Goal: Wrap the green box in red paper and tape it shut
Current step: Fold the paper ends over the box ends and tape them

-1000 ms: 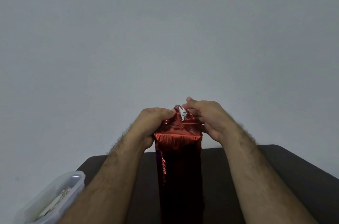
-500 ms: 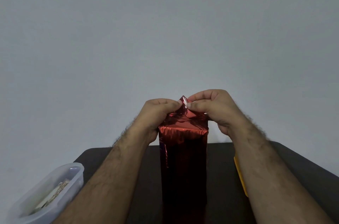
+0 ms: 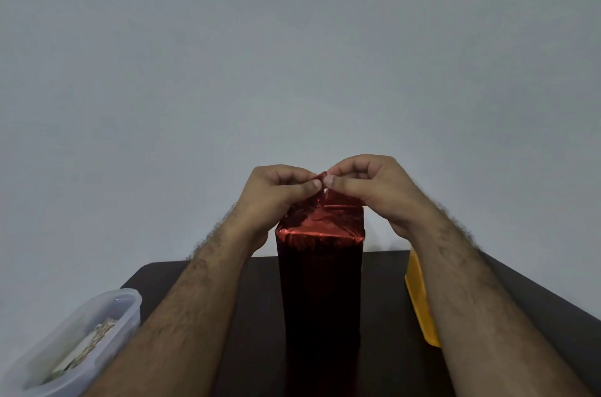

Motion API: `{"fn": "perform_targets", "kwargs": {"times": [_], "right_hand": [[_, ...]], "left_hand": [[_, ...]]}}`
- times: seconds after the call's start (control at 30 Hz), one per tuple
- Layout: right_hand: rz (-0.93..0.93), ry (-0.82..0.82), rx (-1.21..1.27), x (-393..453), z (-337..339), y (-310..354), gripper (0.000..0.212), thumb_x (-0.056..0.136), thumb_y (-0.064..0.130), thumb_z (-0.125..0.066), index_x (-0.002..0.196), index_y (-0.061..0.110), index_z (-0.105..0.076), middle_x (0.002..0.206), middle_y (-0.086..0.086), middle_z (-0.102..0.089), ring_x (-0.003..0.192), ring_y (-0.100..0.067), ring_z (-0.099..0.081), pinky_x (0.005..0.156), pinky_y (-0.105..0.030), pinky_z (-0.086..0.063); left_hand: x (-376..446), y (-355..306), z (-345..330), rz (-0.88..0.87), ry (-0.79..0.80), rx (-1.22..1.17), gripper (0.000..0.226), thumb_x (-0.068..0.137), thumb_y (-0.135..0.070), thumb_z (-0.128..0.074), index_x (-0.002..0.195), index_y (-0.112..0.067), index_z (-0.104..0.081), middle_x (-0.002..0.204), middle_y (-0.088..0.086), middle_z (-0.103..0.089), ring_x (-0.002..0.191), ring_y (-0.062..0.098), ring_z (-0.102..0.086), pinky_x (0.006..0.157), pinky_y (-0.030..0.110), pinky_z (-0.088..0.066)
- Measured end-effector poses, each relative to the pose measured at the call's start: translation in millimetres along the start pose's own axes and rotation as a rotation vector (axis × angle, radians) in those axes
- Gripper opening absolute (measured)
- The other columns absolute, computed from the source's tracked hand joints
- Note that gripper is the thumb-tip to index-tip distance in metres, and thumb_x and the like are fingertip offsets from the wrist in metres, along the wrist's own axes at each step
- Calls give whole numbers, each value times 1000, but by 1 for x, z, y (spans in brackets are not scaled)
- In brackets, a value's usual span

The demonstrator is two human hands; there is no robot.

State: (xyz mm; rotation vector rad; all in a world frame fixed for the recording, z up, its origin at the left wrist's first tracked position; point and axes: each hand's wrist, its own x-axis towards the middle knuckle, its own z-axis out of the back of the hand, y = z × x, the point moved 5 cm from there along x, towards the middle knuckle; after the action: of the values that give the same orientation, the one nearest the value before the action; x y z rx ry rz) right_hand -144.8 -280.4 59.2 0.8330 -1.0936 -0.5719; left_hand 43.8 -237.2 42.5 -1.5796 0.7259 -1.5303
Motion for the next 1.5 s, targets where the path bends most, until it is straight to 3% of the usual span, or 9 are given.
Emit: {"fn": "perform_targets", "kwargs": {"times": [0.1, 0.23, 0.37, 0.57, 0.73, 0.97, 1.27, 1.4, 1.5], "right_hand": [[-101, 210, -97, -7, 4, 3, 60, 75, 26, -94, 129, 14, -71, 114, -6, -80, 109, -19, -77, 105, -40, -56], [-138, 344, -220, -18, 6, 11, 79, 67, 28, -98, 138, 20, -65, 120, 3, -79, 112, -13, -75, 106, -38, -56], [-72, 284, -325, -19, 0, 16, 60, 65, 12, -100, 119, 22, -75, 106, 5, -81, 100, -10, -77, 86, -24, -61], [-28, 175, -419, -10, 9, 4, 40, 68, 20, -99, 104, 25, -84, 100, 10, -82, 104, -2, -74, 99, -28, -56], [-4, 200, -471, -5, 8, -4, 44, 74, 25, -97, 115, 28, -81, 108, 17, -80, 113, 5, -69, 109, -29, -50], [73, 245, -644, -3, 6, -3, 27, 82, 36, -90, 108, 41, -83, 105, 29, -76, 111, 12, -63, 99, -16, -41], [103, 183, -780, -3, -1, 1, 22, 88, 29, -82, 105, 42, -83, 105, 24, -77, 110, 4, -65, 102, -30, -53], [95, 117, -929, 1, -7, 0, 23, 93, 29, -76, 110, 44, -80, 115, 19, -74, 113, -7, -65, 100, -40, -56], [98, 119, -919, 0, -4, 0, 25, 93, 25, -77, 110, 43, -80, 118, 18, -74, 115, -7, -64, 100, -37, -54]], "left_hand": [[-1, 2, -1, -6, -52, -28, 5, 90, -6, -81, 94, -5, -83, 93, 19, -80, 84, 28, -77, 82, 44, -64], [-1, 4, -5, -7, -97, -60, 5, 90, -8, -81, 94, -5, -84, 92, 19, -80, 86, 33, -77, 85, 51, -63], [0, 6, -6, -5, -83, -51, 5, 89, -6, -81, 93, -5, -84, 94, 19, -80, 96, 40, -77, 90, 52, -63], [0, 12, 3, -11, 33, 29, 9, 91, -2, -78, 97, -5, -84, 98, 13, -82, 97, 29, -79, 89, 37, -62], [0, 16, 8, -50, 123, 94, 13, 92, -2, -76, 103, -3, -84, 102, 14, -81, 103, 31, -77, 97, 42, -61], [-4, 13, 8, -158, 224, 198, 20, 92, 3, -67, 101, -3, -84, 103, 9, -82, 106, 22, -75, 91, 26, -57], [-1, 17, 9, -245, 177, 235, 27, 82, -18, -67, 97, -5, -85, 101, 7, -82, 106, 26, -76, 99, 48, -59], [0, 14, 7, -275, 162, 348, 27, 83, -17, -66, 102, -13, -86, 97, -1, -83, 99, 18, -77, 94, 41, -61], [-1, 9, 3, -223, 140, 181, 29, 86, -11, -64, 110, -8, -79, 96, 7, -83, 98, 23, -78, 90, 34, -60]]}}
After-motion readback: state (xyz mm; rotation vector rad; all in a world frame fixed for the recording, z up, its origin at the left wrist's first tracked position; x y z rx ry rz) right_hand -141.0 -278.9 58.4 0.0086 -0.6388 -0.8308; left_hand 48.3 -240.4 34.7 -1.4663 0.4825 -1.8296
